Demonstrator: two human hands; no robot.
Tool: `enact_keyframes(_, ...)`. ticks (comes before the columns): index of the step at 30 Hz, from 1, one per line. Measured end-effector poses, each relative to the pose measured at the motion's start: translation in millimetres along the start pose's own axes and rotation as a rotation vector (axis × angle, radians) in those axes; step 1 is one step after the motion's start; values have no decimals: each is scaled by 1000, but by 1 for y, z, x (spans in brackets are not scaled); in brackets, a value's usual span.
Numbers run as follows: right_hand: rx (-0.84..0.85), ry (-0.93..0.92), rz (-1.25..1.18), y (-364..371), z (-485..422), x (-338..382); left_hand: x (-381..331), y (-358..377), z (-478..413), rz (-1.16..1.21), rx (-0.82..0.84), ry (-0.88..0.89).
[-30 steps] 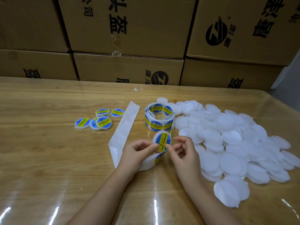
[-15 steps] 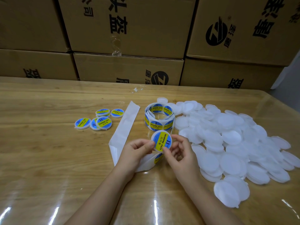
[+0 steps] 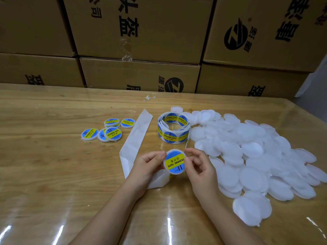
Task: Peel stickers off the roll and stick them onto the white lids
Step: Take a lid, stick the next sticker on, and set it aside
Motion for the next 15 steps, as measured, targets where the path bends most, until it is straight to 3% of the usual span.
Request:
enact_keyframes(5,80,95,-34,1,0,-2,0,0,1,16,-1,11)
enact_keyframes(11,-8,155,-106,-2,-5,-4,-3,5,1,-60,-11,96)
enact_keyframes(15,45,186,-169,0,-5,-3,-2,4,1,-32,-41,77)
Point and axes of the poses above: each hand's wrist, its own z-axis away from the middle knuckle, its own y-axis out of the palm, x = y × z, the point moved 2 cm from there along -z, towards the middle knuckle, and after that the axes turned 13 degrees about -z, right-handed, at the moved point
